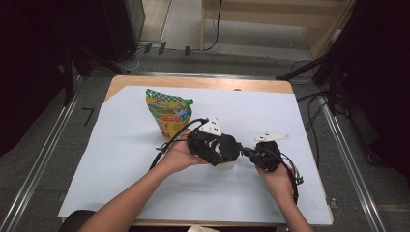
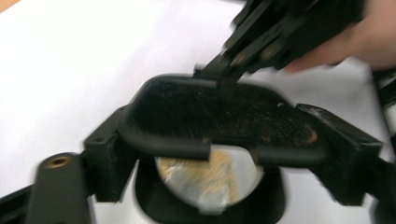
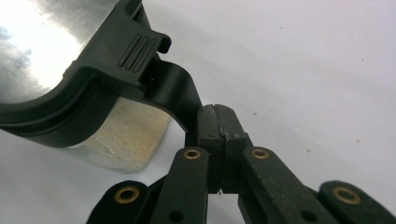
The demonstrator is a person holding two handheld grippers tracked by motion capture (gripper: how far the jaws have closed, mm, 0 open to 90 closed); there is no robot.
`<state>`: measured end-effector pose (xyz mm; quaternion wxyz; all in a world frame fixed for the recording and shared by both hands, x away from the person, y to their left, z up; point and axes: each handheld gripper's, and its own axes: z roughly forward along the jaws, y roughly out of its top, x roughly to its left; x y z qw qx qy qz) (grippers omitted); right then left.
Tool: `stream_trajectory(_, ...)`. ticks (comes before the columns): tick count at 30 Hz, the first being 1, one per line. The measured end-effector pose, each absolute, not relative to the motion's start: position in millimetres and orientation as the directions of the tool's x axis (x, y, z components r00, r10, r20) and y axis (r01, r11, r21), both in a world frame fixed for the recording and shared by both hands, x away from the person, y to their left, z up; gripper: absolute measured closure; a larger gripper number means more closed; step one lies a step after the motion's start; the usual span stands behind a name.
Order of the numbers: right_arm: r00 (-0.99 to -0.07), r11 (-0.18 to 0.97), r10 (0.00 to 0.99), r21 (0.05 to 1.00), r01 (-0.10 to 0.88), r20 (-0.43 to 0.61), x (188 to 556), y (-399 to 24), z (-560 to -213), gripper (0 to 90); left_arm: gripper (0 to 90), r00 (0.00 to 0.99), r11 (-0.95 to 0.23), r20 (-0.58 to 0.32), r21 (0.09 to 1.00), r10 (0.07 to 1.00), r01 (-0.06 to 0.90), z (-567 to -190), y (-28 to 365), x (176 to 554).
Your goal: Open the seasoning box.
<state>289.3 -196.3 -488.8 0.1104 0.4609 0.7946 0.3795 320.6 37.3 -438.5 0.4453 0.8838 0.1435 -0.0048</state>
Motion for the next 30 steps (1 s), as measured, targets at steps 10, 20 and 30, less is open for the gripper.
stream_trajectory(10,-0.560,0.296,0.812,0.710,0.639,0.166,287.8,-195.5,-488.8,90.0,40.3,0.952,-0.587,-0.166,0.756,0.258,0.291,-425.1,25.6,317.4)
stream_trajectory(20,-0.562,0.296,0.811,0.714,0.635,0.164,286.5,-193.3,-488.4,90.0,54.4,0.952,-0.588,-0.187,0.753,0.241,0.296,-417.7,17.2,313.7)
stream_trajectory(30,-0.565,0.296,0.808,0.714,0.634,0.166,284.5,-190.8,-488.5,90.0,65.0,0.955,-0.605,-0.204,0.740,0.214,0.294,-417.5,10.7,308.9)
